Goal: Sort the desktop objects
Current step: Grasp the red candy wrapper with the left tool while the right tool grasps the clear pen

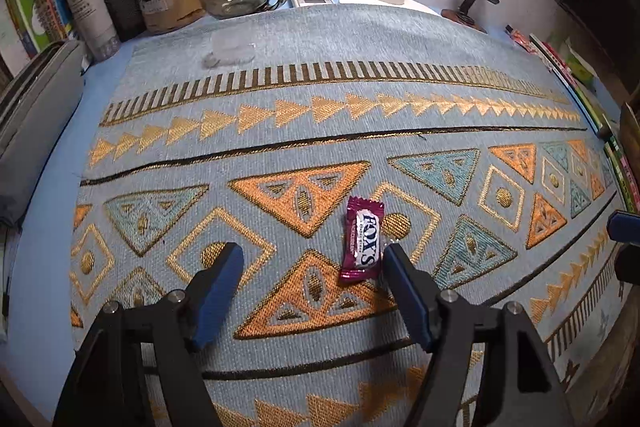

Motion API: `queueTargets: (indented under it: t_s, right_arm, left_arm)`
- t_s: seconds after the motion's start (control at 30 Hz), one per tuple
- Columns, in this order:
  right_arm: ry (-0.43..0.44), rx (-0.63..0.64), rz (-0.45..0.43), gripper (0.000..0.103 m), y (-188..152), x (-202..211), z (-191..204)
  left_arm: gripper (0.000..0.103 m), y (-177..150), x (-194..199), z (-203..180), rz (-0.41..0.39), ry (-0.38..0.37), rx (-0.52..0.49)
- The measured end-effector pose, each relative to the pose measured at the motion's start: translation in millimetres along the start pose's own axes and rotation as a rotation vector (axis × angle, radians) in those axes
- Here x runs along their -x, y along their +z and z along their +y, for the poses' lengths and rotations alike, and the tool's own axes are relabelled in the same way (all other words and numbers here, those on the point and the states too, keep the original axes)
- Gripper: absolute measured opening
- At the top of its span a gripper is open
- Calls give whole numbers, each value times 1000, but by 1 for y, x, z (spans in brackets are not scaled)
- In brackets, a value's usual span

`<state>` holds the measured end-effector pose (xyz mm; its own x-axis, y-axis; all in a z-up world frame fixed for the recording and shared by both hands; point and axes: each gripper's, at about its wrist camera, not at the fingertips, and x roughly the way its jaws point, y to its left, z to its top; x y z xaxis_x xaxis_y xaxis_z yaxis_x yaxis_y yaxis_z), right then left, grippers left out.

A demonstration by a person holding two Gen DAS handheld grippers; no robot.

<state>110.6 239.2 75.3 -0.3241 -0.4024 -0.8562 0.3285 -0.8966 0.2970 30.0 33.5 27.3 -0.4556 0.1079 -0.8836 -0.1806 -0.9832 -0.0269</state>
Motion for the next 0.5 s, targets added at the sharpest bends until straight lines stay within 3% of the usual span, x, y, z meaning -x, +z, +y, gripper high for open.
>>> queueTargets:
  t_s: [0.1,0.13,0.2,0.3,0.5]
  right_arm:
    - [-17,-14,14,44,-2,-6,0]
    - [-24,-19,16,44,-2,-8,-1]
    - [-36,-21,25,44,-2,-13,-1]
    - [-43,-4,50,44,-1,-23,4]
    - [-14,71,93,46,0,-53,29]
  left_arm:
    - [59,5,-3,-4,-28,1,-48]
    - [48,7,-3,-4,-38,0,-53]
    - [17,12,-2,-6,-52,-4,-75]
    - [13,14,-1,-3,-47,-23,-74]
    - [13,1,11,37,-46,-53,96]
